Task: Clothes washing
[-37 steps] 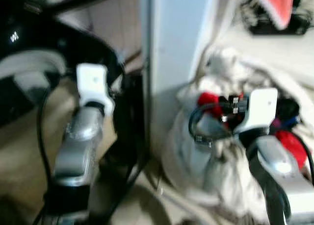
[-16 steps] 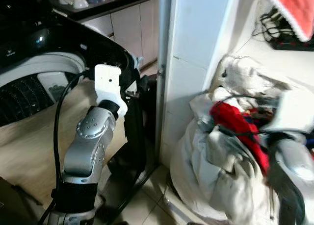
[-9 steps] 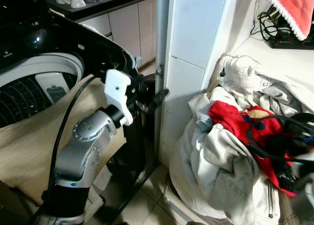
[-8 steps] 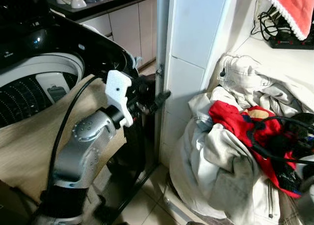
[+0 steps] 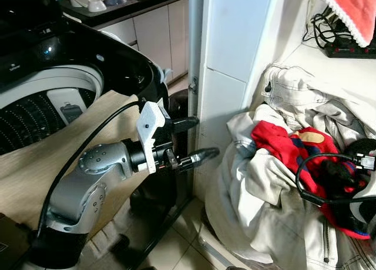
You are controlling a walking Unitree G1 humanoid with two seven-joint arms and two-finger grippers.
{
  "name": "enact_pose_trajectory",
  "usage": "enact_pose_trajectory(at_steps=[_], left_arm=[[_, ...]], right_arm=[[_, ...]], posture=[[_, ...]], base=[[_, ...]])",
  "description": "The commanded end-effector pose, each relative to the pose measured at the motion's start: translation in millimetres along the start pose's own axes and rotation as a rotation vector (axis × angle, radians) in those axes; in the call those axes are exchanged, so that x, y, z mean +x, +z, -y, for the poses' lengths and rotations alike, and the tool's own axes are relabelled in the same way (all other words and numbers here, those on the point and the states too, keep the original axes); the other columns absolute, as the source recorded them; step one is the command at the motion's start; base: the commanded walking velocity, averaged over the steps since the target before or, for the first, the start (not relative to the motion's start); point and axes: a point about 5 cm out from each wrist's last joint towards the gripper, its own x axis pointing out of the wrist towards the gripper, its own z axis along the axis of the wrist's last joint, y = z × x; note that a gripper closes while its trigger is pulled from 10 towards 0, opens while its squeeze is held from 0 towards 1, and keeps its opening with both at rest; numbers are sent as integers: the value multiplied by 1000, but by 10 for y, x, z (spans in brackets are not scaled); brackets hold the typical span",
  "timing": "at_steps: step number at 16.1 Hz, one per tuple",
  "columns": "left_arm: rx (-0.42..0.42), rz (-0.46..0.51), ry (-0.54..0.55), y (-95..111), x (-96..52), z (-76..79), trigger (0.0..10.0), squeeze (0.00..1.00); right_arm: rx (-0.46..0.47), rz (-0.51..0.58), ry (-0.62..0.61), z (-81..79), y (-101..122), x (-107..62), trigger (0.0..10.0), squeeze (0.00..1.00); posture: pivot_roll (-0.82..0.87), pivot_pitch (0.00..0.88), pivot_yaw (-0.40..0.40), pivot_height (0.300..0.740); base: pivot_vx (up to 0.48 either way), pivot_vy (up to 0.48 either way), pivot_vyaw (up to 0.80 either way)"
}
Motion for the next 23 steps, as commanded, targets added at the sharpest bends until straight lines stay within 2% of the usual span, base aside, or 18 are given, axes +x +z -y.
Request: enact_pose_trajectory(at_steps=[1,2,3,4,8,9,10,23], left_arm=[[-5,-10,-33,6,0,34,10000,0],[-5,-15,-43,5,-14,38,10000,0],[-5,-16,-46,6,-18,38,10000,0],[-6,-26,-71,4,-26,50,10000,0],[-1,-53,-111,1,-65,47,10000,0],[2,-54,-112,2,-67,42,10000,0],[3,-54,-112,8,-69,36,10000,0],[7,-45,-115,23,-49,50,10000,0]], right_arm=[[-4,-30,-68,64,-17,23,10000,1000],[-4,-29,-163,131,15,29,10000,1000],[9,-30,-170,134,22,30,10000,1000],[66,-80,-128,91,-7,22,10000,0],[165,-162,-37,-44,-70,0,10000,0],[171,-170,-28,-59,-74,3,7922,0],[171,-177,-33,-60,-73,2,0,0],[161,-167,3,-110,36,-6,0,0]], posture=[[-222,17,29,740],[-222,17,31,740],[-222,17,32,740],[-222,16,32,740],[-221,17,36,740],[-220,17,35,740],[-220,16,35,740],[-222,10,34,740]], base=[[0,0,0],[0,0,0],[0,0,0],[0,0,0],[0,0,0],[0,0,0],[0,0,0],[0,0,0]])
